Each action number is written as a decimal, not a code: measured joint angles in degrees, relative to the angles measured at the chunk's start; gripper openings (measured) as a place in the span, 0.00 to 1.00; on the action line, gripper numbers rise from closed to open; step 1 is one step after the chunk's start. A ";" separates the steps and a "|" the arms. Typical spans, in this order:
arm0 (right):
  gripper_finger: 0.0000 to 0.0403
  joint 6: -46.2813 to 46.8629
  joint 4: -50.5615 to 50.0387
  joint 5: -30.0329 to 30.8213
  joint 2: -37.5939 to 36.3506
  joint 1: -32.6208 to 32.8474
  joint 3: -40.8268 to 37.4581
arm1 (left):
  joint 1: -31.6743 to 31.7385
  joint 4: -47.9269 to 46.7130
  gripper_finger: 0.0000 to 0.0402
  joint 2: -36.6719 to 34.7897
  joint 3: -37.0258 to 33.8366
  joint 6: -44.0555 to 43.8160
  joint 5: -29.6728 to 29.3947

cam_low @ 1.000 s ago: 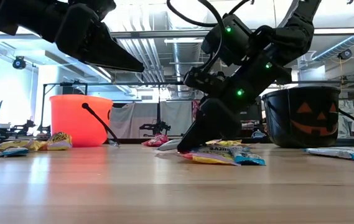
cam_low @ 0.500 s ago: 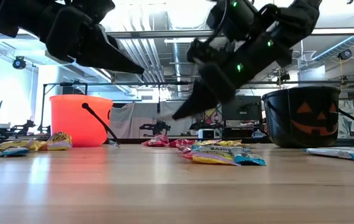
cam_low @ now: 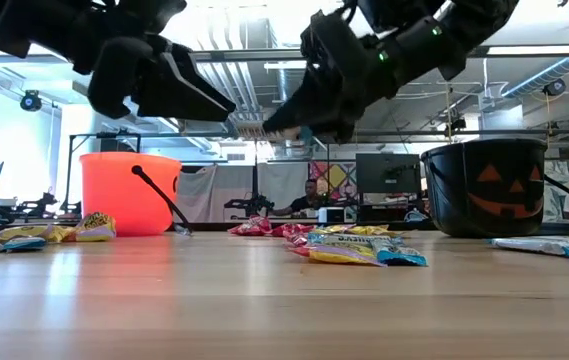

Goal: Sort candy by brand, put in halloween buckets
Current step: Put the white chocolate bar into the orange bucket

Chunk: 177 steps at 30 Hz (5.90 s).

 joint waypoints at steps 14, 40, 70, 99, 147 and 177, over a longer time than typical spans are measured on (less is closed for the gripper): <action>0.26 11.39 -0.59 -9.49 0.17 -1.57 2.73 | -0.04 3.10 0.52 5.15 3.40 6.84 -1.39; 0.66 16.56 -12.64 -9.47 -6.18 -5.04 2.84 | 0.51 -13.17 0.03 2.57 6.80 -2.28 -4.42; 0.62 5.50 -20.95 2.73 -11.28 -6.08 1.86 | 45.26 -76.99 0.02 -10.12 31.73 -13.30 10.29; 0.64 5.84 -20.97 2.70 -11.28 -6.08 1.81 | 63.67 -83.33 0.13 3.36 33.73 -5.78 13.89; 0.57 12.73 -35.85 -6.64 -11.30 5.80 5.72 | 11.06 -52.69 0.49 -23.66 23.07 -20.92 -0.47; 0.56 1.31 -44.41 5.92 4.57 6.85 9.68 | -0.09 -28.39 0.49 -22.88 9.80 -17.71 -4.34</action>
